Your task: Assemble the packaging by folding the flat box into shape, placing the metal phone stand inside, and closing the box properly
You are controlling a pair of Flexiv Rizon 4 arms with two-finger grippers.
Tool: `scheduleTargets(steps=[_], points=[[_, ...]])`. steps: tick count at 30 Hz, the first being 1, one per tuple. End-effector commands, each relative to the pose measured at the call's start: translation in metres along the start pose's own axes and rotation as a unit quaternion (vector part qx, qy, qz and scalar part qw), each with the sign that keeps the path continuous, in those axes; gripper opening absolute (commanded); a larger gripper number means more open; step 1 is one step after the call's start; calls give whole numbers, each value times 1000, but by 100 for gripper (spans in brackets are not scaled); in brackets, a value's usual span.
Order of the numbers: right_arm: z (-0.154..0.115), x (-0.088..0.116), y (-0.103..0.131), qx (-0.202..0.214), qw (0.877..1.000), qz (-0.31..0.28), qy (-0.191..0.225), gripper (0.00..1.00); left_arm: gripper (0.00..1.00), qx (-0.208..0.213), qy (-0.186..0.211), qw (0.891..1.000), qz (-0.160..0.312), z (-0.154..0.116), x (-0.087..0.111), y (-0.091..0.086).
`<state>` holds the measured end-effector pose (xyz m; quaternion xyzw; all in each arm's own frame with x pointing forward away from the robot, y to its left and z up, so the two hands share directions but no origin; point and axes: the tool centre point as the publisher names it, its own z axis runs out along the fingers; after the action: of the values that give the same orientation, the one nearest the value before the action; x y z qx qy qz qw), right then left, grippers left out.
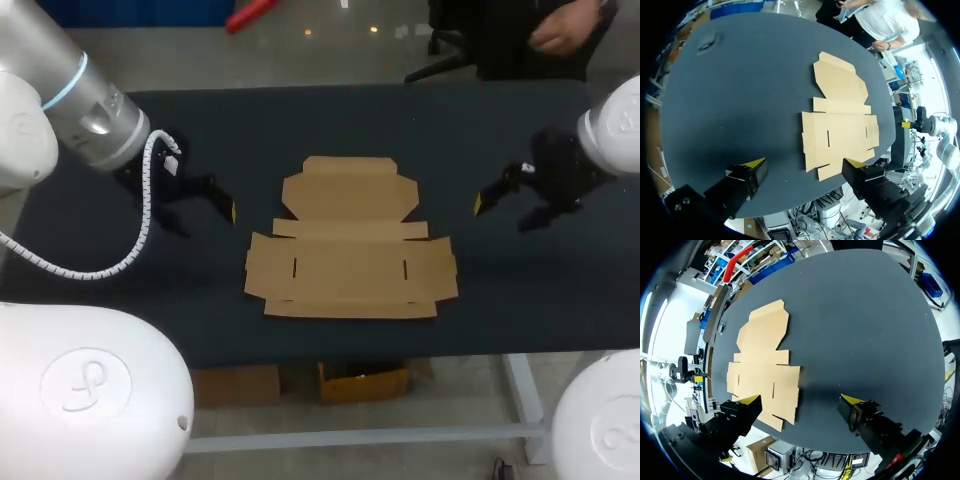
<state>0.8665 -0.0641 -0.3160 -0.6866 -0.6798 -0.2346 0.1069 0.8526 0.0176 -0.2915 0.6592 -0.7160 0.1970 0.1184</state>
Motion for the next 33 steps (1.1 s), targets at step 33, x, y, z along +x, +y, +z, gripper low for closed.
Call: scheduleTargets(steps=[33], points=[[33, 0, -16, 37, 999, 9, 15, 100, 100, 4, 29, 1000, -5, 13, -9, 9]])
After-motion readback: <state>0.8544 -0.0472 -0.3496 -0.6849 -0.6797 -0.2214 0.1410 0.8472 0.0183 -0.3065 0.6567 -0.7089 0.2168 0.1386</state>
